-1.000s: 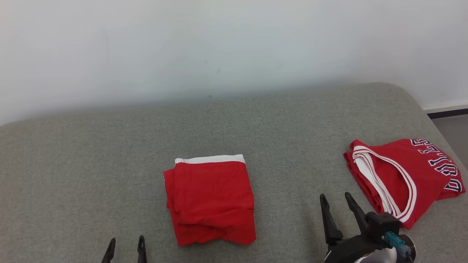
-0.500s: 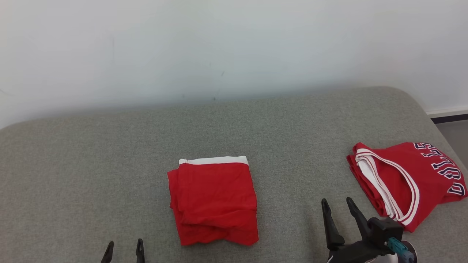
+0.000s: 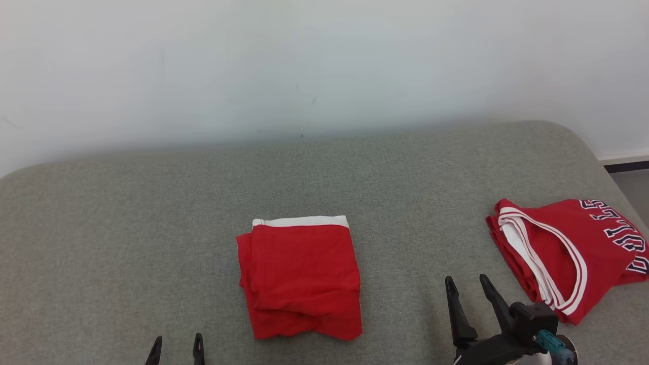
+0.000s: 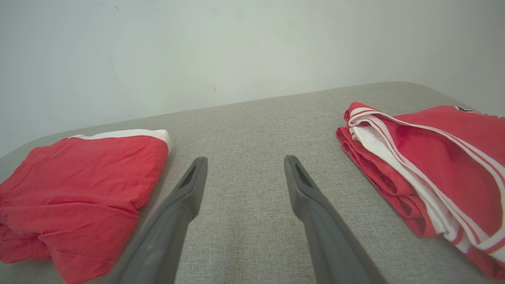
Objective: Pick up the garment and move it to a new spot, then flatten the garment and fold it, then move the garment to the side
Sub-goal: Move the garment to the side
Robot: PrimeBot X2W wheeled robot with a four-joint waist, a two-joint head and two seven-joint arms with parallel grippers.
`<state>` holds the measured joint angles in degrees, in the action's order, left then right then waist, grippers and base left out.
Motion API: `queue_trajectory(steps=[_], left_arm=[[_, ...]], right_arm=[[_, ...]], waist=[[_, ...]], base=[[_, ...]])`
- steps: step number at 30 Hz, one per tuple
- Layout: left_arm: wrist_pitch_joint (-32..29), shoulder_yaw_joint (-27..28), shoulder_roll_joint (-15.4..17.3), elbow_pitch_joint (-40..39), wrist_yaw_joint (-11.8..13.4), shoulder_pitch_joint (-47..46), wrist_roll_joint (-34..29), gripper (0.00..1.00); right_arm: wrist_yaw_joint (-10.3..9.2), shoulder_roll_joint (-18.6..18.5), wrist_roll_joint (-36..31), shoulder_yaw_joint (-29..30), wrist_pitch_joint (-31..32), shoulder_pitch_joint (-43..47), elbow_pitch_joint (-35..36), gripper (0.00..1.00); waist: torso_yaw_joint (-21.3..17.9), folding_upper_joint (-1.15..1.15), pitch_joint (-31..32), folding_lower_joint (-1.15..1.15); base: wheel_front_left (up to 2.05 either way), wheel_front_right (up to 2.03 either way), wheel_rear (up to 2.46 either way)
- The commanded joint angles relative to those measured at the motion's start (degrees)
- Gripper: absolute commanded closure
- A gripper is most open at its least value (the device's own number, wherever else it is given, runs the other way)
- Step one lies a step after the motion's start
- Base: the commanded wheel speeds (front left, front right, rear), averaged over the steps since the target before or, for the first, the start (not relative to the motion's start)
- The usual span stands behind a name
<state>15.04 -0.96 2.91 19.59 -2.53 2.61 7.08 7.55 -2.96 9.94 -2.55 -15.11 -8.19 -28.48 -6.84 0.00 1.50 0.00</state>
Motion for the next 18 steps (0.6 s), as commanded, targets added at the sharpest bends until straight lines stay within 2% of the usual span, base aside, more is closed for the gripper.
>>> queue_trajectory(steps=[1, 9, 18], left_arm=[[0.2, 0.0, 0.0, -0.1, -0.1, 0.9, 0.4, 0.0], [0.2, -1.0, 0.0, -0.1, -0.4, 0.0, 0.0, 0.0], [0.2, -2.8, 0.0, 0.9, -0.9, -0.7, -0.3, 0.0]], right_arm=[[-0.17, 0.1, 0.1, -0.1, 0.0, 0.2, 0.1, 0.0], [-0.17, 0.1, 1.2, -1.1, 0.0, 0.1, -0.2, 0.0], [-0.17, 0.1, 4.8, -5.1, 0.0, -0.2, -1.9, 0.0]], waist=[[0.1, 0.0, -0.1, 0.0], [2.3, 0.0, -1.2, 0.0], [8.1, 0.0, -3.2, 0.0]], base=[[0.0, 0.0, 0.0], [0.0, 0.0, 0.0], [0.0, 0.0, 0.0]])
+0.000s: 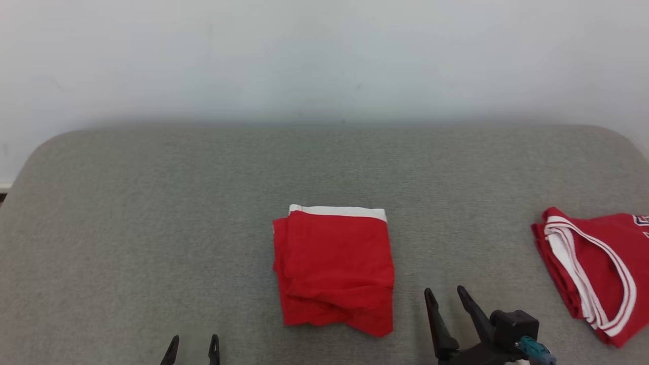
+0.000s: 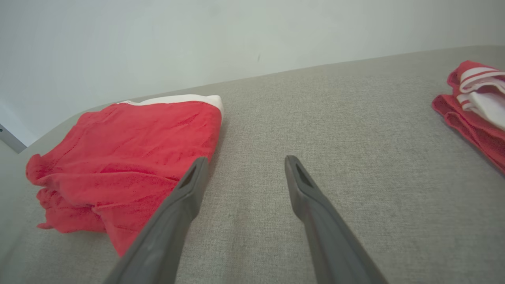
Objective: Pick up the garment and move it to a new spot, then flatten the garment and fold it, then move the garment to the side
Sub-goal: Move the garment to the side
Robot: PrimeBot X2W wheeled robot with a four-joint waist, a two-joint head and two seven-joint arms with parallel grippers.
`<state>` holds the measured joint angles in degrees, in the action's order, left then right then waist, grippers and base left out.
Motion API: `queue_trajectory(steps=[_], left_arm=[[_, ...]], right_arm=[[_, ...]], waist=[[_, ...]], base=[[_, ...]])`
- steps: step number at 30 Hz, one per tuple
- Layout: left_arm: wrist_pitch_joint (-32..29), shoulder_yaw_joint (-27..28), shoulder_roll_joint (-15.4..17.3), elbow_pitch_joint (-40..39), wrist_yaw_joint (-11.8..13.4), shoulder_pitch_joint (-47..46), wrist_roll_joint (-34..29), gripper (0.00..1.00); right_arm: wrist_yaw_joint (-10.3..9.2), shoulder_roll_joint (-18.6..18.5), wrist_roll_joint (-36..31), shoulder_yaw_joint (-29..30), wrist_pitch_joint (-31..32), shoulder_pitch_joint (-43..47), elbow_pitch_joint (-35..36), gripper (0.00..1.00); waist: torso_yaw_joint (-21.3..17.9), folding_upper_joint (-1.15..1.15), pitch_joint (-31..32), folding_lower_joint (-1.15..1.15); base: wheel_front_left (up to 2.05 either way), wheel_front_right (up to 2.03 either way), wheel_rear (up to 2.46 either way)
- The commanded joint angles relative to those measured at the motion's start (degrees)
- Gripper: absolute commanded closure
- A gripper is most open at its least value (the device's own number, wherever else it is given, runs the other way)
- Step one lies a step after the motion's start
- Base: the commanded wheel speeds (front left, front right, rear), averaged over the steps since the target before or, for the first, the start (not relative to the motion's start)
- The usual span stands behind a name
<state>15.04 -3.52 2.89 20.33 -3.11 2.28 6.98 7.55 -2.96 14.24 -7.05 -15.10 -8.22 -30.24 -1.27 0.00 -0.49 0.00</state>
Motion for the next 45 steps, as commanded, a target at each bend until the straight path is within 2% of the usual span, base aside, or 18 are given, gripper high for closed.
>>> queue_trajectory(steps=[1, 11, 17, 21, 22, 24, 25, 31, 36, 45], left_arm=[[0.2, -0.2, 0.0, 0.2, -0.3, -0.4, -0.2, 0.0], [0.2, -0.9, 0.0, 0.4, -0.5, -1.3, -0.5, 0.0], [0.2, -1.1, 0.0, 0.5, -0.5, -0.9, 0.2, 0.0], [0.2, -1.1, 0.0, 0.4, -0.5, -0.5, 0.4, 0.0], [0.2, -1.1, 0.0, 0.4, -0.4, -0.4, 0.4, 0.0], [0.2, -1.0, 0.0, 0.3, -0.2, -0.4, 0.4, 0.0], [0.2, -0.9, 0.0, 0.3, -0.2, -0.5, 0.5, 0.0], [0.2, -0.9, 0.0, 0.2, 0.0, -0.6, 0.7, 0.0], [0.2, -0.7, 0.0, 0.5, -0.1, -0.4, 0.7, 0.0], [0.2, -0.9, 0.0, 0.5, -0.1, -0.5, 1.6, 0.0]], right_arm=[[-0.17, 0.1, 1.1, -1.2, 0.0, -0.4, -0.6, 0.0], [-0.17, 0.1, 7.2, -4.1, 0.0, -2.7, -5.2, 0.0], [-0.17, 0.1, 10.8, -6.2, 0.0, -3.5, -9.5, 0.0], [-0.17, 0.1, 13.7, -9.6, 0.1, -5.4, -14.7, 0.0], [-0.17, 0.1, 14.3, -10.0, 0.1, -5.6, -15.4, 0.04], [-0.17, 0.1, 14.8, -10.7, 0.1, -6.5, -16.6, 0.78], [-0.17, 0.1, 15.1, -10.8, 0.1, -6.8, -16.6, 1.0], [-0.18, 0.0, 14.4, -9.4, 0.0, -7.3, -16.3, 1.0], [-0.18, 0.0, 13.9, -8.8, 0.0, -6.7, -16.3, 1.0], [-0.17, 0.0, 12.4, -8.2, 0.0, -6.9, -15.9, 1.0]], waist=[[3.2, 0.0, -1.4, 0.0], [9.7, 0.0, -2.9, 0.0], [11.3, 0.0, -2.7, 0.0], [11.5, 0.0, -2.5, 0.0], [11.4, 0.0, -2.5, 0.0], [11.1, 0.0, -2.5, 0.0], [10.9, 0.0, -2.5, 0.0], [8.6, 0.0, -2.1, 0.0], [5.1, 0.0, -1.5, 0.0], [-6.4, 0.0, -0.4, 0.0]], base=[[0.0, 0.0, 0.0], [0.0, 0.0, 0.0], [0.0, 0.0, 0.0], [0.0, 0.0, 0.0], [0.0, 0.0, 0.0], [0.0, 0.0, 0.0], [0.0, 0.0, 0.0], [0.0, 0.0, 0.0], [0.0, 0.0, 0.0], [0.0, 0.0, 0.0]])
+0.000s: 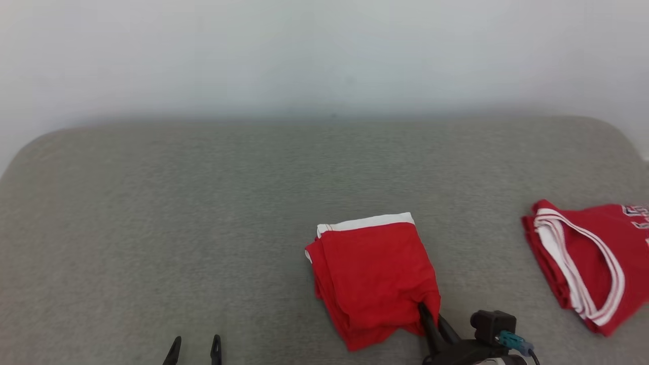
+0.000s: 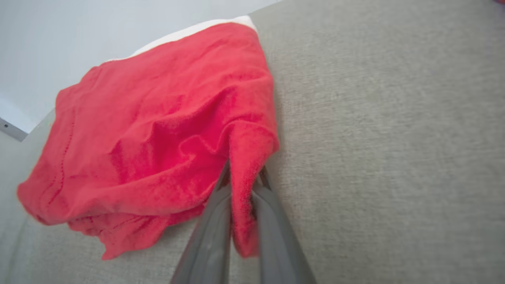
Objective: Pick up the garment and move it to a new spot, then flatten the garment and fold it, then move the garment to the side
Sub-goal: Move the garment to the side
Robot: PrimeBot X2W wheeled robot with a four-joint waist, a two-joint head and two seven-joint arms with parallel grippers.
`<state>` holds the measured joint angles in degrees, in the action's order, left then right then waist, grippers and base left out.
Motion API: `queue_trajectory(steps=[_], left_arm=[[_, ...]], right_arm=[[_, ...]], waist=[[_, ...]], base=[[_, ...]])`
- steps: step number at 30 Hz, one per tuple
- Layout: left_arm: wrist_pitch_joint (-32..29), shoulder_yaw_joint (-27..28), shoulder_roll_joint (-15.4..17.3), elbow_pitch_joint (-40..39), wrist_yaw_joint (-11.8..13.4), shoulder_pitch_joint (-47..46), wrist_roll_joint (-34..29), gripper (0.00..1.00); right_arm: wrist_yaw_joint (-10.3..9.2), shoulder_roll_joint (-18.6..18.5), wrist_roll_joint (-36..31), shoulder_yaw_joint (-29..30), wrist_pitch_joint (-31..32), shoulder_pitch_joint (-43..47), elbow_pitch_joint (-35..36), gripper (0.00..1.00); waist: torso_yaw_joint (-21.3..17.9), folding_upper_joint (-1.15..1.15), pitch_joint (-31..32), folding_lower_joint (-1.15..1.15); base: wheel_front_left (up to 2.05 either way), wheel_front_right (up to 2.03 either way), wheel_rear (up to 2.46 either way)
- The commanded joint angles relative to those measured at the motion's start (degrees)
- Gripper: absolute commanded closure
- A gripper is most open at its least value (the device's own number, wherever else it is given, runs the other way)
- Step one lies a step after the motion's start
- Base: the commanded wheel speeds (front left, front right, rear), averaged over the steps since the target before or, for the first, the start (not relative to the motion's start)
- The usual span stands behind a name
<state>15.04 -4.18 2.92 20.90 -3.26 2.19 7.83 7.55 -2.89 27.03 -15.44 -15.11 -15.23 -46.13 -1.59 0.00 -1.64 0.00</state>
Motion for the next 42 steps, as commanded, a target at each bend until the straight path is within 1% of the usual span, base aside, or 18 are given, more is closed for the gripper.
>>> queue_trajectory(steps=[1, 8, 9, 16, 20, 24, 28, 35, 38, 42], left_arm=[[0.2, -0.4, 0.0, -0.2, 0.0, -0.9, 0.7, 0.0], [0.2, -1.2, 0.0, -0.4, 0.6, -2.5, 1.2, 0.0], [0.2, -1.2, 0.0, -0.4, 0.6, -2.5, 1.2, 0.0], [0.2, -2.0, 0.0, -0.2, 0.6, -3.8, 1.3, 0.0], [0.2, -2.3, 0.0, 0.2, 0.4, -4.7, 1.3, 0.0], [0.2, -2.8, 0.0, 0.7, 0.2, -5.0, 1.1, 0.0], [0.2, -3.2, 0.0, 0.8, 0.0, -5.4, 0.8, 0.0], [0.2, -2.7, 0.0, 1.4, -0.4, -6.1, -0.2, 0.0], [0.2, -2.6, 0.0, 1.6, -0.7, -6.5, -0.5, 0.0], [0.2, -3.0, 0.0, 1.7, -0.9, -7.0, -0.7, 0.0]], right_arm=[[-0.17, 0.0, -0.8, 0.4, 0.0, 0.0, -0.1, 1.0], [-0.17, 0.0, -0.5, -0.9, 0.0, -1.3, 0.6, 1.0], [-0.17, 0.0, -0.5, -0.9, 0.0, -1.3, 0.6, 1.0], [-0.17, 0.0, -0.5, -1.4, 0.0, -2.1, 0.4, 1.0], [-0.17, 0.0, -0.4, -2.0, 0.0, -2.6, 0.6, 1.0], [-0.17, 0.0, -0.2, -2.5, 0.0, -3.3, 0.6, 1.0], [-0.17, 0.0, -0.6, -2.7, 0.0, -3.8, 0.5, 1.0], [-0.17, 0.0, -5.4, -3.3, 0.0, -6.6, 1.8, 1.0], [-0.17, -1.0, -7.1, -3.7, 0.0, -8.9, 2.1, 1.0], [-0.17, -3.5, -8.3, -4.3, 0.0, -13.0, 2.1, 1.0]], waist=[[-7.3, 0.0, 0.8, 0.0], [-17.1, 0.0, 0.0, 0.0], [-17.1, 0.0, 0.0, 0.0], [-24.0, 0.0, -1.5, 0.0], [-26.2, 0.0, -2.4, 0.0], [-26.9, 0.0, -3.2, 0.0], [-26.8, 0.0, -3.7, 0.0], [-25.7, 0.0, -5.4, 0.0], [-25.1, 0.0, -6.1, 0.0], [-24.2, 0.0, -6.9, 0.0]], base=[[0.0, 0.0, 0.0], [0.0, 0.0, 0.0], [0.0, 0.0, 0.0], [0.0, 0.0, 0.0], [0.0, 0.0, 0.0], [0.0, 0.0, 0.0], [0.0, 0.0, 0.0], [0.0, 0.0, 0.0], [0.0, 0.0, 0.0], [0.0, 0.0, 0.0]])
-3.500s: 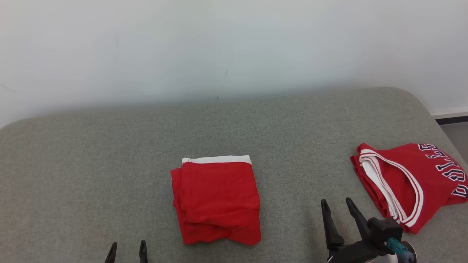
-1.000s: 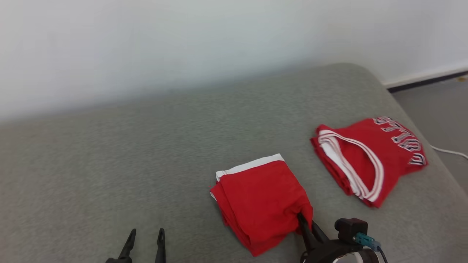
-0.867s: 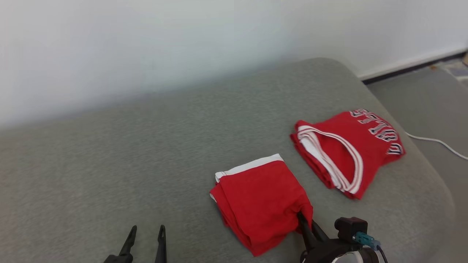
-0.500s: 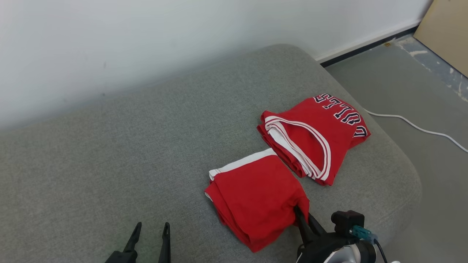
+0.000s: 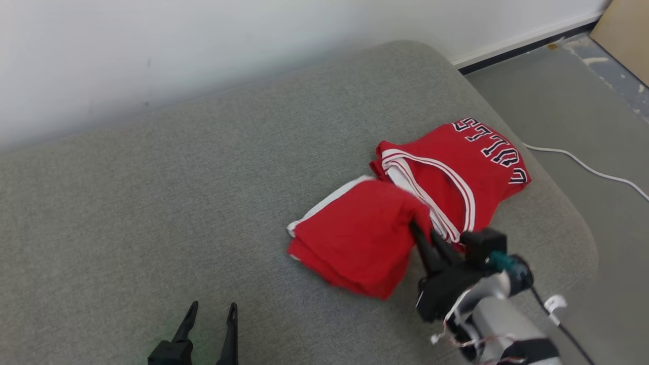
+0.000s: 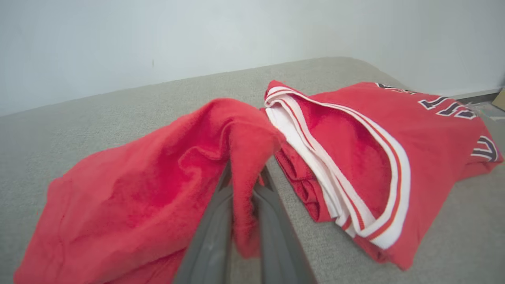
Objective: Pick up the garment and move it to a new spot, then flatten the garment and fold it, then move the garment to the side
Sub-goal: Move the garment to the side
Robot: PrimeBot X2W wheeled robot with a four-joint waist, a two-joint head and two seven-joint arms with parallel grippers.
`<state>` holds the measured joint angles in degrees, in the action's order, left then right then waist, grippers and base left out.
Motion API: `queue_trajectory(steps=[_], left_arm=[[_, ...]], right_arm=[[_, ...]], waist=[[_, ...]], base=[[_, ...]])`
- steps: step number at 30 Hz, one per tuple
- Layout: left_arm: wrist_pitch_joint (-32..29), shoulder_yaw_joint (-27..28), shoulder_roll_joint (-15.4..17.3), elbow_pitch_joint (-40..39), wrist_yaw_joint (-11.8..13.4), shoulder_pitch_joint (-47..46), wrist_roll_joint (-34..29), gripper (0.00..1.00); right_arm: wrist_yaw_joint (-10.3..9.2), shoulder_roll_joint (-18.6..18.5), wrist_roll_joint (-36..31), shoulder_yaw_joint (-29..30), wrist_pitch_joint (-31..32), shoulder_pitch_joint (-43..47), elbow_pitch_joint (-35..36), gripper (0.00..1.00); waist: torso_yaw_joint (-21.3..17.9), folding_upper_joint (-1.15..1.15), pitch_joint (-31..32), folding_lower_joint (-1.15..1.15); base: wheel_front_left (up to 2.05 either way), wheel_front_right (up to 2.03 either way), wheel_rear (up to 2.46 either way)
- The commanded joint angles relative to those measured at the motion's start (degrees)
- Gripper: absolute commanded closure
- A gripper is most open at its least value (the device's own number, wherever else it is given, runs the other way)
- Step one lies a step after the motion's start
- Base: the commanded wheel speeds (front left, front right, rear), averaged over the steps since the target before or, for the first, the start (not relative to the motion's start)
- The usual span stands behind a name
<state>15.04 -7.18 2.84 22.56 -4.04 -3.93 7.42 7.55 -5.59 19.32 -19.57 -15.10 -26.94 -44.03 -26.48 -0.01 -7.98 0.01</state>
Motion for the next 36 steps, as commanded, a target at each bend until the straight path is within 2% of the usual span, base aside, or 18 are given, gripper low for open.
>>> queue_trajectory(steps=[1, 10, 11, 12, 13, 16, 20, 21, 22, 23, 28, 36], left_arm=[[0.2, 0.0, 0.1, 0.1, -0.2, -0.9, -0.4, 0.0], [0.2, 0.4, 0.1, 0.5, -0.8, -1.7, -2.2, 0.0], [0.2, 0.4, 0.1, 0.5, -0.9, -2.0, -2.7, 0.0], [0.2, 0.8, 0.1, 0.5, -1.4, -2.0, -3.6, 0.0], [0.2, 1.0, 0.1, 0.5, -1.4, -2.0, -3.8, 0.0], [0.2, 1.2, 0.1, 0.5, -1.7, -1.9, -4.1, 0.0], [0.2, 1.4, 0.2, 1.0, -1.8, -2.3, -4.9, 0.0], [0.2, 1.6, 0.2, 1.2, -1.8, -2.3, -4.9, 0.0], [0.2, 1.7, 0.2, 1.3, -1.8, -2.3, -5.0, 0.0], [0.2, 1.8, 0.2, 1.4, -1.8, -2.3, -5.1, 0.0], [0.2, 2.2, 0.2, 1.6, -1.8, -2.2, -5.2, 0.0], [0.2, 2.9, 0.1, 1.3, -1.1, -0.5, -4.2, 0.0]], right_arm=[[-0.17, -1.7, -0.7, -0.1, 0.0, -2.5, -0.1, 1.0], [-0.18, -8.7, -2.3, 1.9, 0.0, -12.0, -3.3, 1.0], [-0.18, -10.3, -3.1, 3.7, 0.0, -13.4, -4.6, 1.0], [-0.18, -13.4, -6.0, 10.3, 0.0, -14.4, -6.7, 1.0], [-0.18, -14.8, -8.1, 14.5, 0.0, -14.0, -7.3, 1.0], [-0.18, -15.8, -11.2, 19.7, 0.0, -13.2, -6.3, 1.0], [-0.18, -15.0, -16.0, 26.4, 0.0, -11.5, -8.3, 1.0], [-0.18, -14.7, -16.7, 27.5, 0.0, -11.3, -9.0, 0.65], [-0.17, -14.3, -17.4, 28.5, 0.0, -10.9, -10.6, 0.39], [-0.17, -13.8, -18.3, 29.4, 0.0, -10.7, -12.4, 0.0], [-0.18, -12.6, -22.1, 33.7, 0.0, -11.1, -16.9, 0.0], [-0.17, -8.7, -26.1, 38.8, 0.0, -5.8, -9.6, 0.0]], waist=[[1.0, 0.01, -0.8, -0.01], [3.6, 0.01, -2.1, -0.01], [4.3, 0.01, -2.2, -0.01], [5.6, 0.01, -2.7, -0.01], [6.0, 0.01, -2.8, -0.01], [6.3, 0.01, -3.0, -0.01], [6.9, 0.01, -3.2, -0.01], [7.0, 0.01, -3.3, -0.01], [7.1, 0.01, -3.3, -0.01], [7.2, 0.01, -3.3, -0.01], [7.7, 0.01, -2.9, -0.01], [8.5, 0.01, 0.1, -0.01]], base=[[0.0, 0.0, 0.0], [0.0, 0.0, 0.0], [0.0, 0.0, 0.0], [0.0, 0.0, 0.0], [0.0, 0.0, 0.0], [0.0, 0.0, 0.0], [0.0, 0.0, 0.0], [0.0, 0.0, 0.0], [0.0, 0.0, 0.0], [0.0, 0.0, 0.0], [0.0, 0.0, 0.0], [0.0, 0.0, 0.0]])
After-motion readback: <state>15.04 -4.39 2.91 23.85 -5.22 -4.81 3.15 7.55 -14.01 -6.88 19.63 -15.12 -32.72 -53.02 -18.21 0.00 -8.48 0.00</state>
